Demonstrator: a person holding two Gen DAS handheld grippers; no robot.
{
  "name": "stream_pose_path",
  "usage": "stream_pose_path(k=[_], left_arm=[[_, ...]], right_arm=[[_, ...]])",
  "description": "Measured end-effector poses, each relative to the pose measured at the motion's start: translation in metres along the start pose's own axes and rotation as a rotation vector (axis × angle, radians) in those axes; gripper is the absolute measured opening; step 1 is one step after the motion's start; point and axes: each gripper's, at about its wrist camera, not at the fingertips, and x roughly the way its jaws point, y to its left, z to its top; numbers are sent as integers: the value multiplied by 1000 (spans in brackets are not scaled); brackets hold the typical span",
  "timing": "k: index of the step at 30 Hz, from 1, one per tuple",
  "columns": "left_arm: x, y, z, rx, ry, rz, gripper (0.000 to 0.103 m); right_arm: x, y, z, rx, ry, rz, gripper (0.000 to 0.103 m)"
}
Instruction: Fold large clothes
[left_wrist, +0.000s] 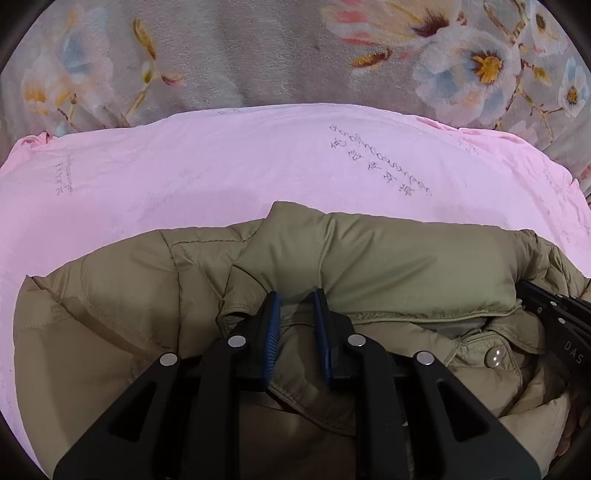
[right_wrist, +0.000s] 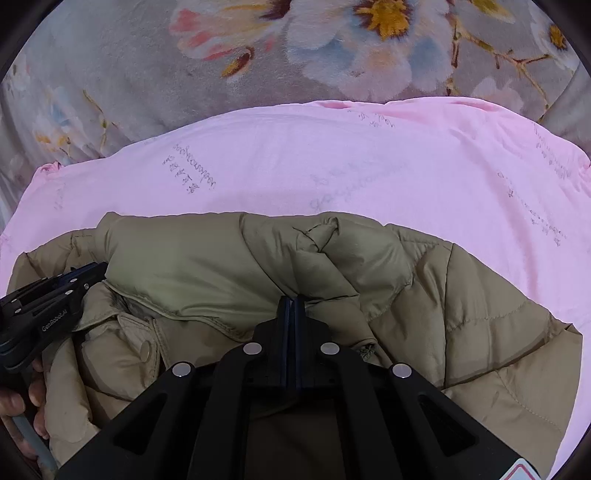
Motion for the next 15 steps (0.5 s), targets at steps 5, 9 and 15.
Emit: stream_pose_path(k=[5, 9, 15], left_arm=[[1, -3, 0, 10, -1, 14, 18], [1, -3, 0, 19, -2, 24, 18], [2, -6, 0, 31, -2, 41, 18]], right_arm=[[1, 0, 0, -5, -3, -7, 0], [1, 2, 0, -15, -6, -18, 0], [1, 3, 0, -20, -9, -24, 0]])
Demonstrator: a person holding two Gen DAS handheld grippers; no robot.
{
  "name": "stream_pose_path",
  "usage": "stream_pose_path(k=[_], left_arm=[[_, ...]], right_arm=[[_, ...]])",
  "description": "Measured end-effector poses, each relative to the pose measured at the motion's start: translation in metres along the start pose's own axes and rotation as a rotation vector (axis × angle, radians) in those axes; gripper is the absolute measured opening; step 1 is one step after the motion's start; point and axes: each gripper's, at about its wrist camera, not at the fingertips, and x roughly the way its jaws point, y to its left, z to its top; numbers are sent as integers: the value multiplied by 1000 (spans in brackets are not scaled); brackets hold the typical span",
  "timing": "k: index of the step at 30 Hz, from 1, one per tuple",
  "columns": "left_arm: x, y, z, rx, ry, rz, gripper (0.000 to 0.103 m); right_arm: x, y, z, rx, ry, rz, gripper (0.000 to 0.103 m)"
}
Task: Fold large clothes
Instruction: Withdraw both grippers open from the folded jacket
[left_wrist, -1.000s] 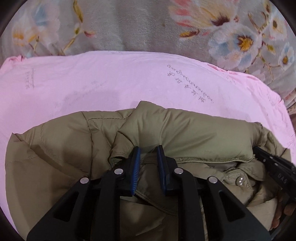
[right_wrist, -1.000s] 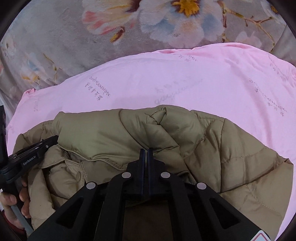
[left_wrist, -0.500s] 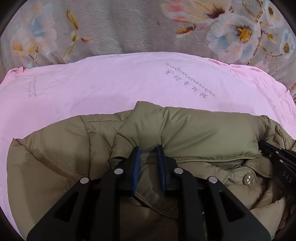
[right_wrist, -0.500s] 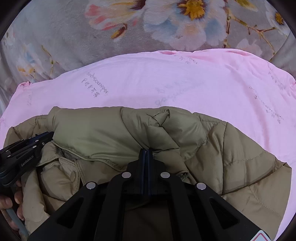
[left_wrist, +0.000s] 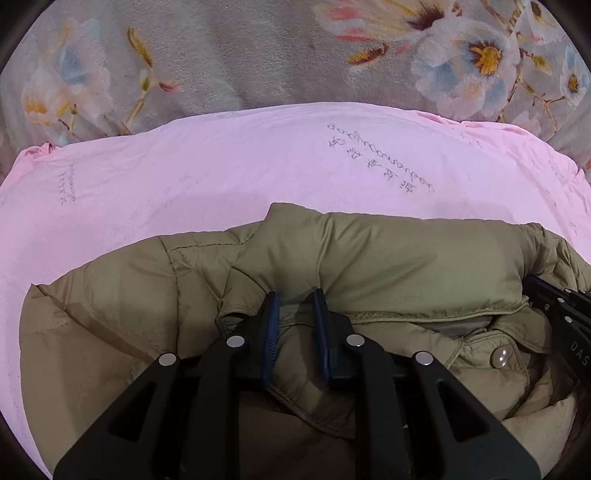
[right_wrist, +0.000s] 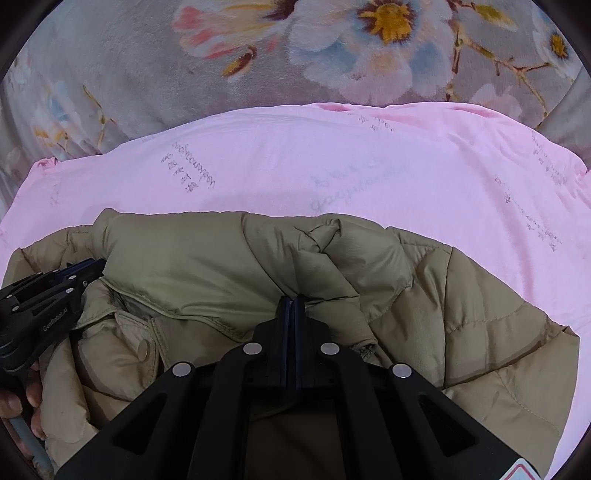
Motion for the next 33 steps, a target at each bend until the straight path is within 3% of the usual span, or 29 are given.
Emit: stream_pose_path(k=[6, 7, 8, 10, 11, 13, 15, 17, 21, 25, 29, 33], left_arm=[[-12, 17, -3, -89, -18, -70, 21], [-21, 24, -8, -124, -22, -90, 26], [-39, 33, -17, -173, -31, -104, 46], [-74, 46, -36, -226, -74, -138, 75], [-94, 53, -47, -239, -101, -158, 80], [-134, 68, -76, -230, -113, -159, 83], [-167, 87, -110, -227, -79, -151, 83], [-190, 106, -141, -245, -41, -142, 83], [-242, 147, -222, -363, 34, -195, 83], [-277, 162, -288, -452, 85, -222, 83], [-299, 158, -332, -536, 105, -281, 83], [-309, 144, -340, -560, 88, -348, 83]], right_arm=[[-9, -19, -4, 101, -36, 92, 0], [-19, -22, -7, 121, -52, 77, 5], [-34, -25, -14, 145, -62, 50, 10], [-70, -34, -31, 181, -79, 75, 27], [-97, -41, -48, 193, -94, 113, 29], [-143, -51, -81, 175, -127, 128, 43], [-183, -64, -119, 152, -131, 89, 55], [-215, -81, -157, 155, -103, 67, 57], [-266, -131, -247, 242, -38, 71, 62], [-301, -156, -319, 313, 4, 73, 66], [-315, -153, -359, 394, 29, 208, 67], [-319, -125, -374, 375, 28, 285, 72]])
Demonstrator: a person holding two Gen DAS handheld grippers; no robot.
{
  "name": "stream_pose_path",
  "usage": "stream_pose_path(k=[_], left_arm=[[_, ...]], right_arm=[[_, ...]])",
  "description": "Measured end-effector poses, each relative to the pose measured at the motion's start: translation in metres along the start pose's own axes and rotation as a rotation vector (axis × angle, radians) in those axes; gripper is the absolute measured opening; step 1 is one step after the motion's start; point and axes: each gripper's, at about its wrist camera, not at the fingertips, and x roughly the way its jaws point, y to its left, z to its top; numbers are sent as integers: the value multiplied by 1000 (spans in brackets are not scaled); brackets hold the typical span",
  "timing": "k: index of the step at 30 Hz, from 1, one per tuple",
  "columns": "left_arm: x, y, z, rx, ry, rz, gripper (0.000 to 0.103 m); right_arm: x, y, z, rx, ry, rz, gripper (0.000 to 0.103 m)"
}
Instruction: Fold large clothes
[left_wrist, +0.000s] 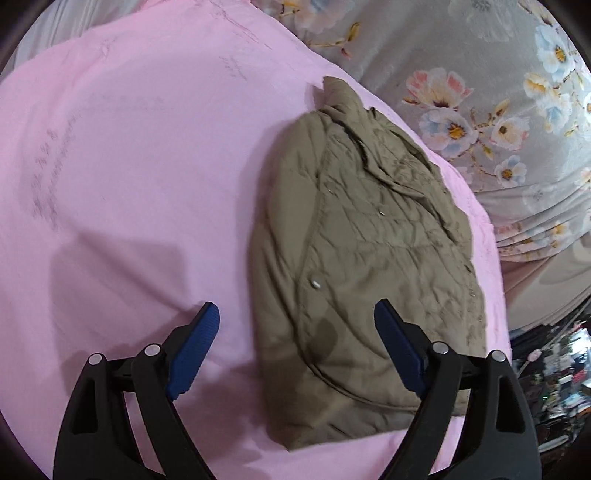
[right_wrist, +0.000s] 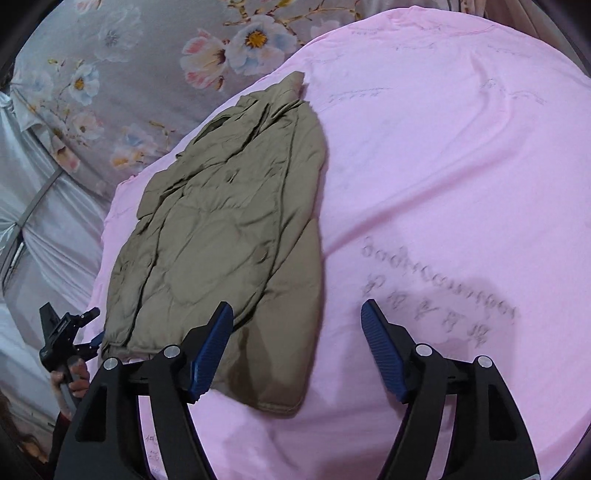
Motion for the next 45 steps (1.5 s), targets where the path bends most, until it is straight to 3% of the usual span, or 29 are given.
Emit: stream_pose_path(k=[7, 9, 10, 11, 13, 16, 19, 27, 31, 35, 37, 42, 45], left_arm=[[6, -24, -21, 11, 19, -73, 81], [7, -25, -21, 19, 17, -67, 62], [6, -27, -22, 30, 22, -52, 43], [5, -27, -22, 38, 20, -39, 25], [-6, -27, -23, 67, 3, -37, 15], [-36, -35, -20, 107, -48, -68, 11], [-74, -54, -18, 165, -102, -114, 10], [-200, -104, -20, 327, -355, -226, 10], [-224, -122, -3, 366, -434, -243, 10], [-203, -146, 33, 399, -448, -199, 11], [-170, -156, 58, 403, -430, -128, 11], [-69, -151, 108, 396, -349, 70, 11], [-17, -139, 125, 386, -282, 143, 11]], right_arm=[[9, 32, -16, -38, 3, 48, 73], [10, 35, -17, -47, -4, 27, 66], [10, 36, -17, -53, -9, 20, 49], [10, 37, -16, -62, -11, 4, 39], [7, 36, -15, -63, -17, 1, 18], [-19, 38, -12, -58, -108, 45, 9], [-65, 52, -8, -88, -248, 129, 8], [-179, 102, 5, -219, -550, 265, 8], [-206, 115, 27, -234, -657, 295, 8], [-192, 128, 66, -267, -694, 252, 7], [-170, 132, 90, -251, -681, 211, 7], [-83, 134, 149, -168, -564, 106, 7], [-36, 133, 171, -136, -492, 54, 7]])
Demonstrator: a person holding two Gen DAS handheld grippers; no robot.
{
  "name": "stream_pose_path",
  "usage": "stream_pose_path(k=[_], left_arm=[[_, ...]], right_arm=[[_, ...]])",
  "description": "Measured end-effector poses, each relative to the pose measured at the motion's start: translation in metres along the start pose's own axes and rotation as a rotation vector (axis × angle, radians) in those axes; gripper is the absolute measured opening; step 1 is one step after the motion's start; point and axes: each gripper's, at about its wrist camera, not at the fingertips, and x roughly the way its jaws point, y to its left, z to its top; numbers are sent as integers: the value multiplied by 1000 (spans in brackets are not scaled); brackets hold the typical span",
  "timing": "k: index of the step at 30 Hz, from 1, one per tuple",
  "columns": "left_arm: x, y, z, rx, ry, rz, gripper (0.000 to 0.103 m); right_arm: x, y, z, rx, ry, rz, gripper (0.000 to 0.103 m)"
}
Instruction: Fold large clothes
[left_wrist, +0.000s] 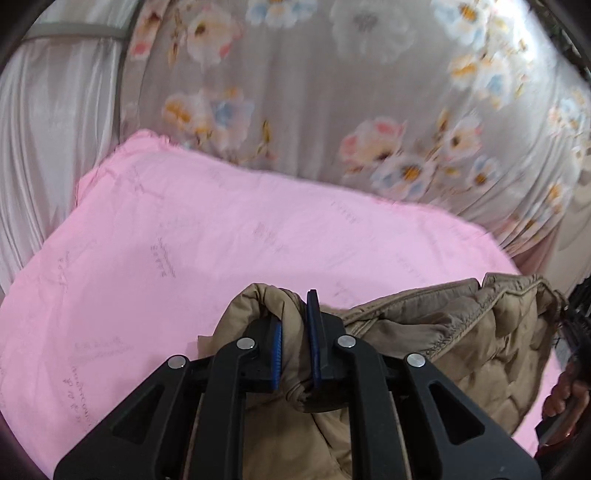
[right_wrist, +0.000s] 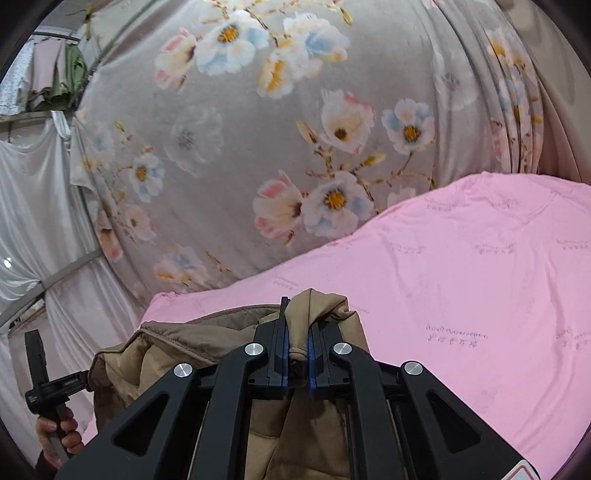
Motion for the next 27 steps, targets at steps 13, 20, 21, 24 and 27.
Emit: stream_pose_path(k=[13, 20, 21, 24, 27], left_arm=[[115, 32, -47, -48, 158, -10, 15], [124, 41, -58, -105, 139, -69, 16], [125, 42, -59, -113, 138, -75, 16], [126, 45, -59, -125, 135, -87, 16], [124, 48, -59, -145, 135, -104, 16]], right_arm=[[112, -51, -68, 83, 267, -160, 7], [122, -59, -83, 111, 314, -161, 7], [123, -59, -84, 111, 316, -161, 7], [125, -61, -85, 125, 320, -150, 8], [123, -69, -86, 177, 317, -103, 10]])
